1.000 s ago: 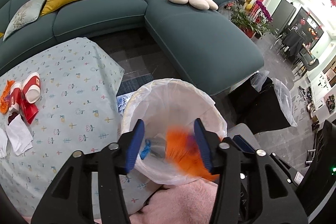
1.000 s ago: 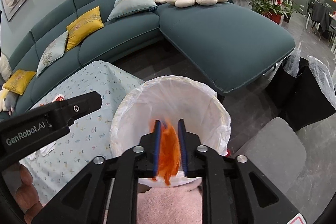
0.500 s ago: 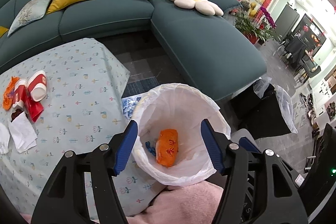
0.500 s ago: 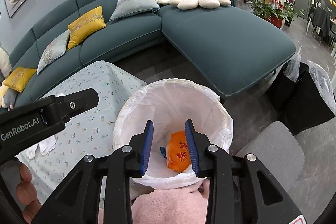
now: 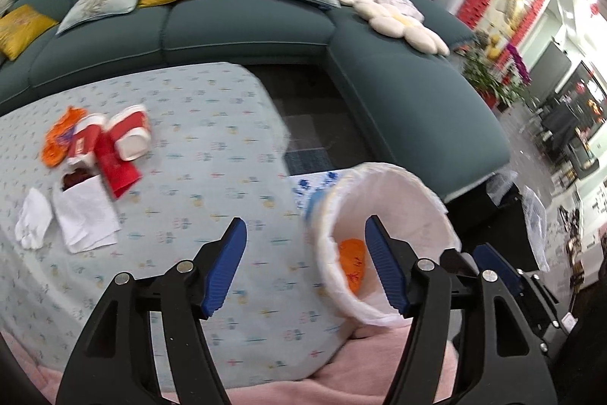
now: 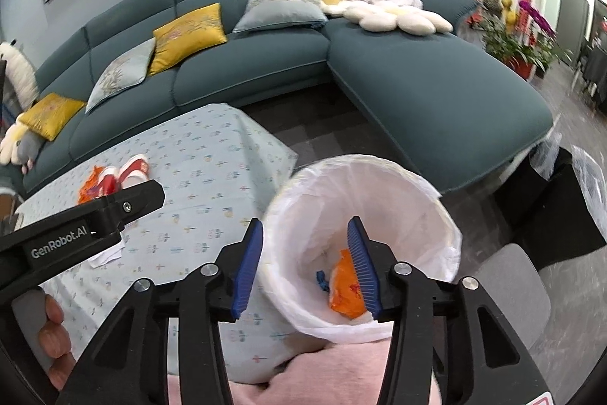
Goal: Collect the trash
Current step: 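Move both tools back over the table toward the white glove and wipe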
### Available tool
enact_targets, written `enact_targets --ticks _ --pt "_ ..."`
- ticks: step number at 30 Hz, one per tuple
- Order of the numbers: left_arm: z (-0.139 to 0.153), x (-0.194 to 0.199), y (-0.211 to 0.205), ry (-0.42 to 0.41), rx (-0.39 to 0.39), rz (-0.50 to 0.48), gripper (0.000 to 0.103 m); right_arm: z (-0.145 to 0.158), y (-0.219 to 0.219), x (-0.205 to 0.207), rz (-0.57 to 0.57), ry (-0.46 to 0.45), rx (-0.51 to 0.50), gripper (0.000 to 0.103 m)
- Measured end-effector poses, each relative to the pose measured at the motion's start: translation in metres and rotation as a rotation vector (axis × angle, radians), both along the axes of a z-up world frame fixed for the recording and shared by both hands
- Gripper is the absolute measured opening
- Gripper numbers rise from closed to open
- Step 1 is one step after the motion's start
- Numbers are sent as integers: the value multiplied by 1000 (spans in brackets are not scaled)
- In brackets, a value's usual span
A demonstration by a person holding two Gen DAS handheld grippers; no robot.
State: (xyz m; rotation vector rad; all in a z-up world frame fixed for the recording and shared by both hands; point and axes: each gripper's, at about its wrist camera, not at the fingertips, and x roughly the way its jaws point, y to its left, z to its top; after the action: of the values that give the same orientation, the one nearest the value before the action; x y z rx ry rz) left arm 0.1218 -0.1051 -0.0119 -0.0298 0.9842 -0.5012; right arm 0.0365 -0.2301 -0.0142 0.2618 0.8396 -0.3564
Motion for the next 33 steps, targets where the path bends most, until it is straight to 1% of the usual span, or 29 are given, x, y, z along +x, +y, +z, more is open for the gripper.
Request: enact_targets --ticks 10,16,17,19,23,26,28,31,33 --pt "-9 20 79 6 15 128 62 2 70 34 128 30 -36 49" --pt "-16 28 121 21 14 194 62 -3 109 51 195 52 -41 49" --pt "-17 30 128 25 15 204 63 -5 116 54 206 56 -39 49" --pt "-21 34 143 31 19 231 69 -8 131 61 229 64 -37 50" --pt "-31 44 185 46 33 303 70 -14 161 76 273 77 -34 58" --pt "-41 52 217 67 45 356 71 -21 183 86 308 89 -30 59" --pt "-47 56 237 76 62 389 74 -27 201 95 334 100 -21 59" --pt "-61 65 271 92 109 437 77 -39 222 109 363 115 -1 60" --pt "-70 71 291 110 121 459 78 -47 234 118 377 125 14 62"
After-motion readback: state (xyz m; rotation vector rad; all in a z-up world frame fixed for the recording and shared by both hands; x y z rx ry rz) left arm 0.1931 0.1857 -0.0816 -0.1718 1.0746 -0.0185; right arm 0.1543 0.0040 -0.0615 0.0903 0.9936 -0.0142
